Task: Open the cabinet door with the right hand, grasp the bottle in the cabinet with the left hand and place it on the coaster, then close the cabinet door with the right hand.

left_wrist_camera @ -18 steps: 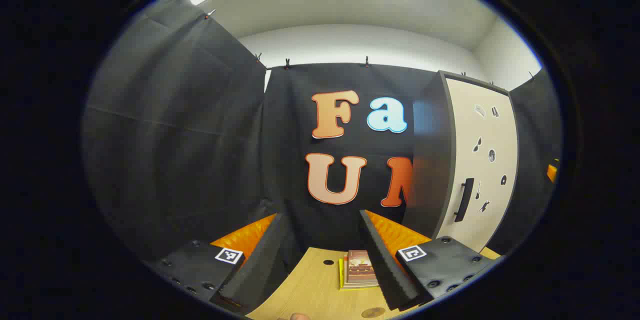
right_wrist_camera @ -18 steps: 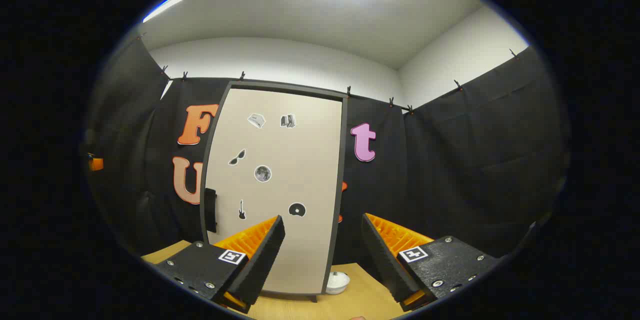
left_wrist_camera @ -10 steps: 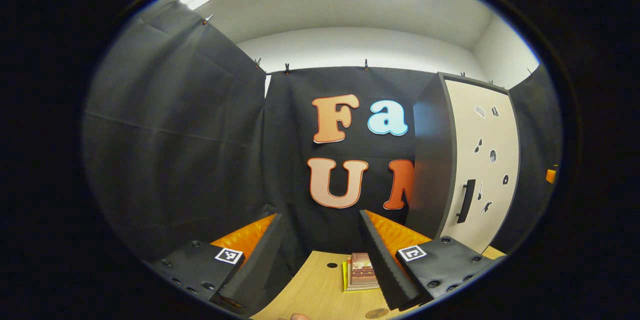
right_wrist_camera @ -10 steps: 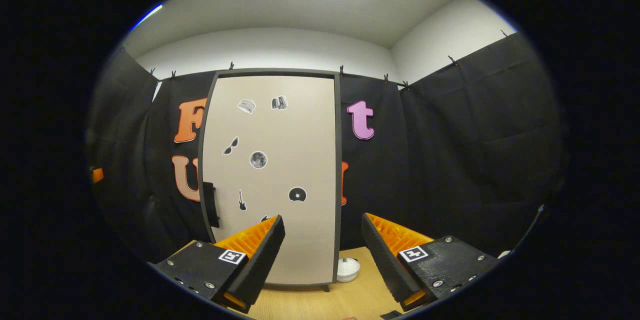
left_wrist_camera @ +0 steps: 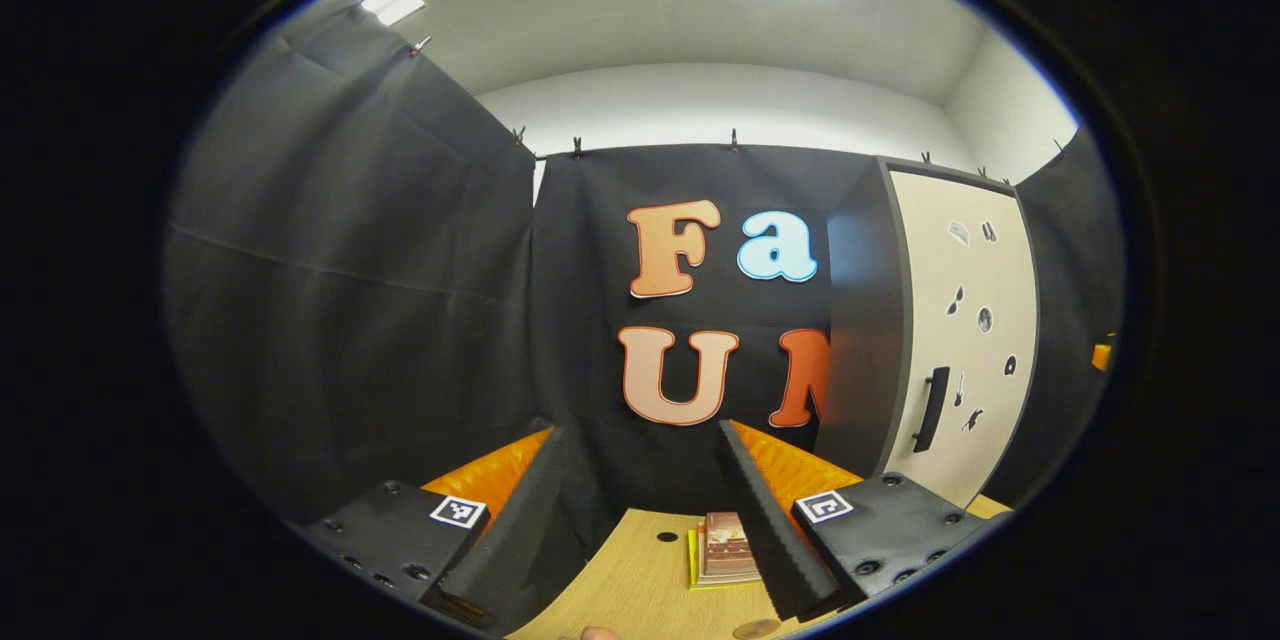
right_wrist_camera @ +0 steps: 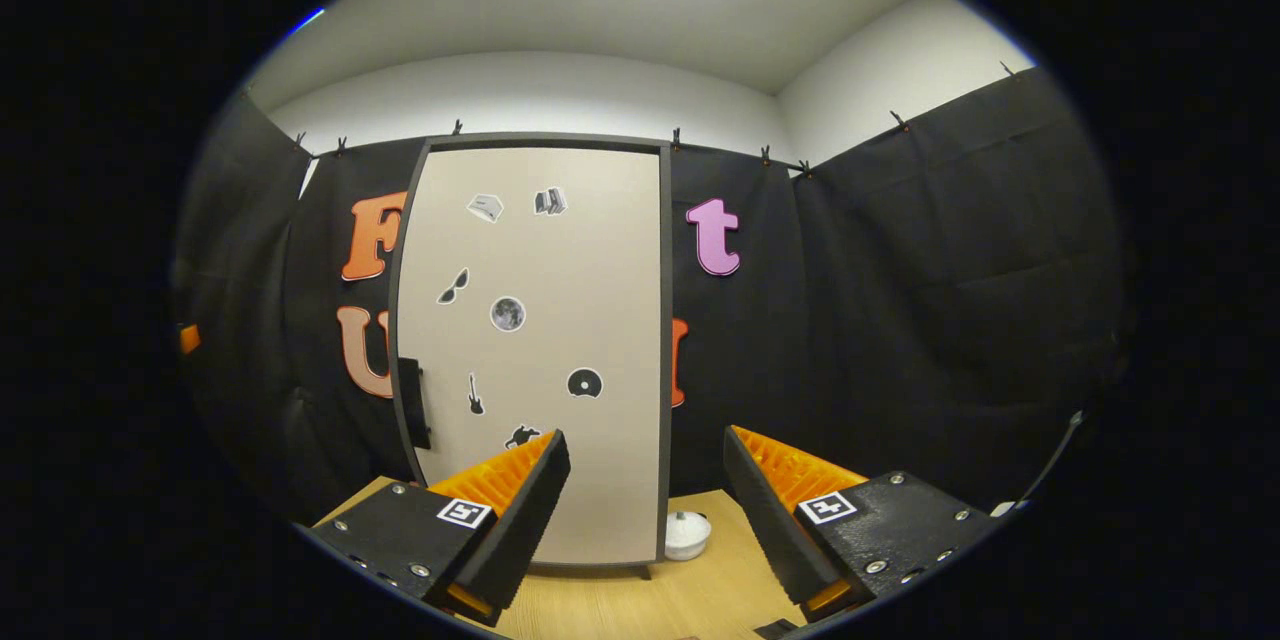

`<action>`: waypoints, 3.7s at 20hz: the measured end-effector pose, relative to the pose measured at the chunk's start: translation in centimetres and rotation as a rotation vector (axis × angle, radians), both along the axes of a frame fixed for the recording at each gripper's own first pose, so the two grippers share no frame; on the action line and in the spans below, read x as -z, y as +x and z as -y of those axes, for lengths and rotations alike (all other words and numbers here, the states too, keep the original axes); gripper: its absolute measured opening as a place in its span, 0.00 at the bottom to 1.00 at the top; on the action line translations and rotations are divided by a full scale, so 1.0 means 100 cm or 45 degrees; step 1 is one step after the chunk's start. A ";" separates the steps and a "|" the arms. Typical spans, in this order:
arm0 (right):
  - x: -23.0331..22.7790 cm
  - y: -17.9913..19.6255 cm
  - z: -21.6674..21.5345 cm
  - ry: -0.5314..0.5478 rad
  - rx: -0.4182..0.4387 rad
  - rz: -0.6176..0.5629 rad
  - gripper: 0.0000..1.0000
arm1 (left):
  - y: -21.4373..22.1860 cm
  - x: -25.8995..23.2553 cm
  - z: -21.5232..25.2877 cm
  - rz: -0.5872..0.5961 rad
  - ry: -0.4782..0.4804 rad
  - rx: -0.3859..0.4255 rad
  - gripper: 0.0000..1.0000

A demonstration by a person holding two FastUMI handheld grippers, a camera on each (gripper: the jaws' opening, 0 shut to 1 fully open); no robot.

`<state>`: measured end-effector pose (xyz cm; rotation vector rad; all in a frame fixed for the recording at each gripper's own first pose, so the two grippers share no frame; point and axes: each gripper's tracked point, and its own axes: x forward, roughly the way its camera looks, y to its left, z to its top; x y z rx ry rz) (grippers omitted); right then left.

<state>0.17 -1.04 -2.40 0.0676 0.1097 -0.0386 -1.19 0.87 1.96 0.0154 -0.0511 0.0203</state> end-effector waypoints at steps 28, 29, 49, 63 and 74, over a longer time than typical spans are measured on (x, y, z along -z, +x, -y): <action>0.017 0.076 -0.186 0.139 -0.367 -0.031 0.96 | -0.043 0.003 -0.043 -0.022 0.056 -0.145 0.97; 0.017 0.080 -0.193 0.137 -0.374 -0.030 0.96 | -0.044 0.004 -0.047 -0.026 0.060 -0.152 0.97; 0.079 0.165 -0.302 0.094 -0.408 -0.158 0.76 | -0.060 0.025 -0.100 -0.077 0.100 -0.304 0.97; 0.094 0.177 -0.305 0.137 -0.404 -0.225 0.33 | -0.079 0.020 -0.119 -0.042 0.114 -0.365 0.97; 0.080 0.147 -0.289 0.146 -0.460 -0.149 0.25 | -0.094 0.027 -0.109 -0.045 0.051 -0.326 0.96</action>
